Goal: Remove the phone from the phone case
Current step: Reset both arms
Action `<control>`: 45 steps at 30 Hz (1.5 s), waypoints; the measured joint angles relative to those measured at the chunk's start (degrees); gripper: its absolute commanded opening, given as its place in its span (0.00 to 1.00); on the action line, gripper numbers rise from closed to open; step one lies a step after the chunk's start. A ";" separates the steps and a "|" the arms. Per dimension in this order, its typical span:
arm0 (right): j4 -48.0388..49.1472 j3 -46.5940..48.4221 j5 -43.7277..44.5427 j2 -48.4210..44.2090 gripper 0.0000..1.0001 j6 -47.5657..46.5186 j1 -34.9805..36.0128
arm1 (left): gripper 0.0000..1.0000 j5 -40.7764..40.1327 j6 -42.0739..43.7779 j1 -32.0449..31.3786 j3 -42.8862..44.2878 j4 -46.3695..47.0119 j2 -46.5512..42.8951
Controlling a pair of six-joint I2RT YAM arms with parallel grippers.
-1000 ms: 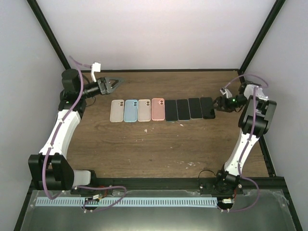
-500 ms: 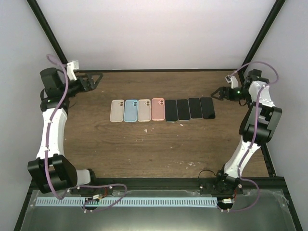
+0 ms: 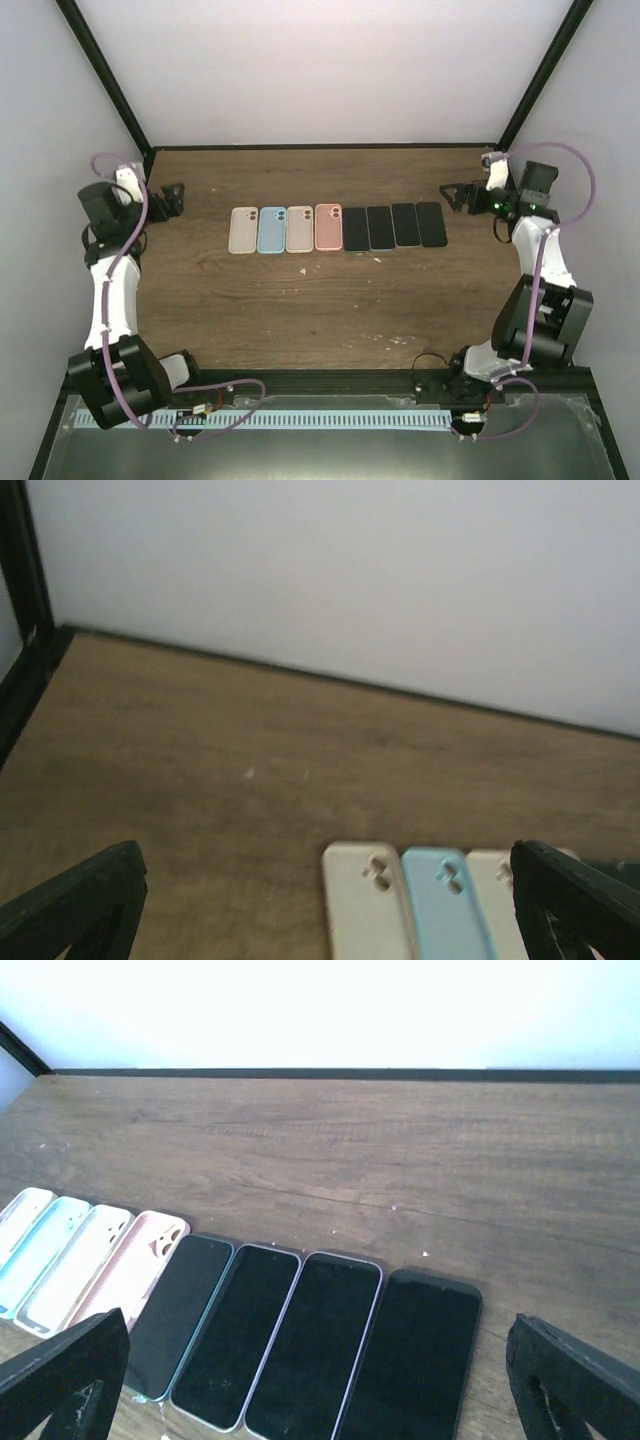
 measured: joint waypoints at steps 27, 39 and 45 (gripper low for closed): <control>72.63 -46.01 23.43 -9.38 1.00 12.44 16.76 | 1.00 -18.86 3.30 -14.21 -44.78 72.37 14.62; 73.11 -46.05 23.85 -9.94 1.00 13.70 16.87 | 1.00 -19.74 3.08 -14.47 -45.88 87.62 23.74; 73.13 -46.77 25.33 -11.47 1.00 12.87 16.87 | 1.00 -20.55 3.23 -15.34 -42.16 83.17 23.26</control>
